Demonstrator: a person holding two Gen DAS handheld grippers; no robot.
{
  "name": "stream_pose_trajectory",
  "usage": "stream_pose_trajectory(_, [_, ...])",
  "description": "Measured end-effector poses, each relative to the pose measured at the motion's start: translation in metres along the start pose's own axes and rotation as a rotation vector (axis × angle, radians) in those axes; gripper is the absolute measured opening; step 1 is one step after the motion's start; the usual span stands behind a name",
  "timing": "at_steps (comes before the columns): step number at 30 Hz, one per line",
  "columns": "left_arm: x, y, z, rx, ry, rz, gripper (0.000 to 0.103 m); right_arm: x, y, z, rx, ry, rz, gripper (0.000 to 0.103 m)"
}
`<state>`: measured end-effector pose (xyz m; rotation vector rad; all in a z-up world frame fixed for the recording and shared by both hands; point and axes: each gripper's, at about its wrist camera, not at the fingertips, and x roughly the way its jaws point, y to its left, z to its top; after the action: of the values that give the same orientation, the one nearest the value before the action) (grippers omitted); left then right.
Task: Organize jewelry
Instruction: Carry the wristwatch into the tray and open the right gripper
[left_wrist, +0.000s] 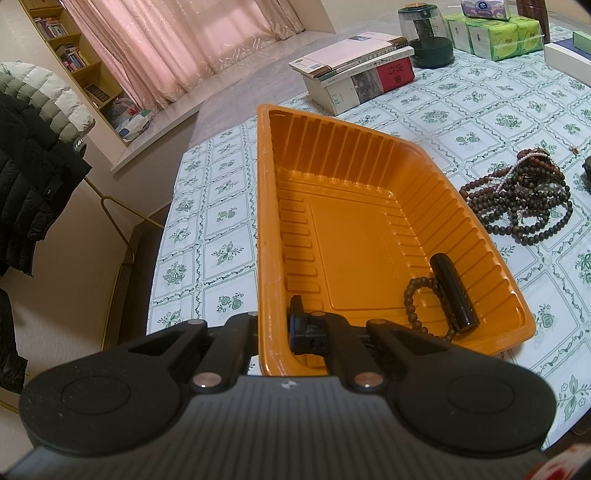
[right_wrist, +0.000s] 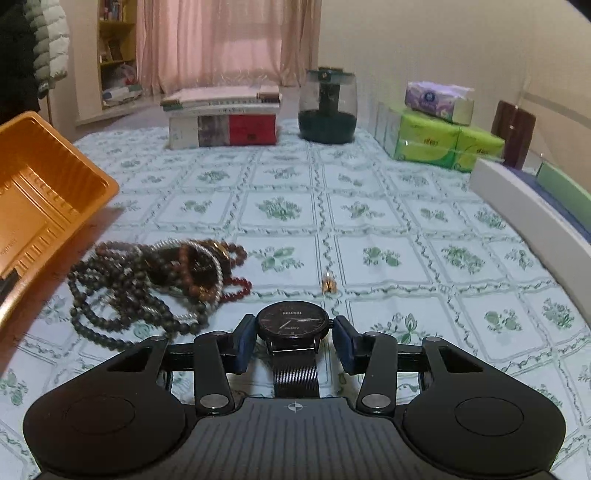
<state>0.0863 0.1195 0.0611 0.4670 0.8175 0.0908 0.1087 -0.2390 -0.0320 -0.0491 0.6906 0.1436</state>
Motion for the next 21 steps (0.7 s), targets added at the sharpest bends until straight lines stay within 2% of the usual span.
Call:
stream_pose_trajectory(8, [0.000, 0.000, 0.000, 0.000, 0.000, 0.000, 0.002, -0.020, 0.023, 0.021, -0.036, -0.069, 0.062, 0.045])
stream_pose_trajectory(17, [0.000, -0.001, 0.000, -0.002, -0.004, -0.004, 0.002, -0.029, 0.085, 0.049, -0.107, -0.125, 0.231, 0.045])
stream_pose_trajectory(21, [0.001, -0.002, 0.000, -0.001, -0.006, -0.008, 0.002, -0.029, 0.121, 0.059, -0.137, -0.126, 0.348, 0.045])
